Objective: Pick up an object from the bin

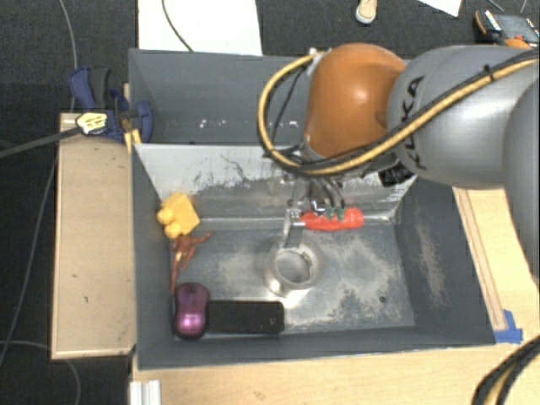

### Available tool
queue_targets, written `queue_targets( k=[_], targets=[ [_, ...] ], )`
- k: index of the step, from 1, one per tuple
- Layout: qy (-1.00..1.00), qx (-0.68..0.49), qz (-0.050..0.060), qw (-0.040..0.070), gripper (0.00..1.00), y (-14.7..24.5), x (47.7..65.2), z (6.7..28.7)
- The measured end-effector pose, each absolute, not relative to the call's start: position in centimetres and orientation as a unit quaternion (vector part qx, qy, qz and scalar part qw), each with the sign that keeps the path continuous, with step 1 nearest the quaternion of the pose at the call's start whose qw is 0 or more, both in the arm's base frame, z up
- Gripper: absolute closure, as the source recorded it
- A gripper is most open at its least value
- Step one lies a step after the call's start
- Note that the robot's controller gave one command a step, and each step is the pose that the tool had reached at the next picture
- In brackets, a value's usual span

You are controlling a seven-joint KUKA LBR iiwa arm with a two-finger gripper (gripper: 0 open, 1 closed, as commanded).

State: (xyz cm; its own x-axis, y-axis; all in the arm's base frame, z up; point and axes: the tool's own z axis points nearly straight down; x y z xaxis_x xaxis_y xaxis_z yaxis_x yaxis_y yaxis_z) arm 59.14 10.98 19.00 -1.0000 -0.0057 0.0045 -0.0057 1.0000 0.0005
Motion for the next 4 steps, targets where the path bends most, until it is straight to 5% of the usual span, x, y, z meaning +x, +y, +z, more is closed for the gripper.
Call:
queue_targets(
  k=[1, 2, 3, 4],
  targets=[
    [-1.000, 0.000, -0.001, -0.002, 0.00, 10.9, 59.3, 19.5],
    [-1.000, -0.026, -0.001, -0.001, 0.00, 5.9, 58.2, 7.0],
    [-0.998, -0.069, -0.003, -0.009, 0.00, 6.4, 57.5, 12.9],
    [-1.000, -0.031, -0.002, -0.001, 0.00, 5.9, 58.1, 7.6]
  ],
)
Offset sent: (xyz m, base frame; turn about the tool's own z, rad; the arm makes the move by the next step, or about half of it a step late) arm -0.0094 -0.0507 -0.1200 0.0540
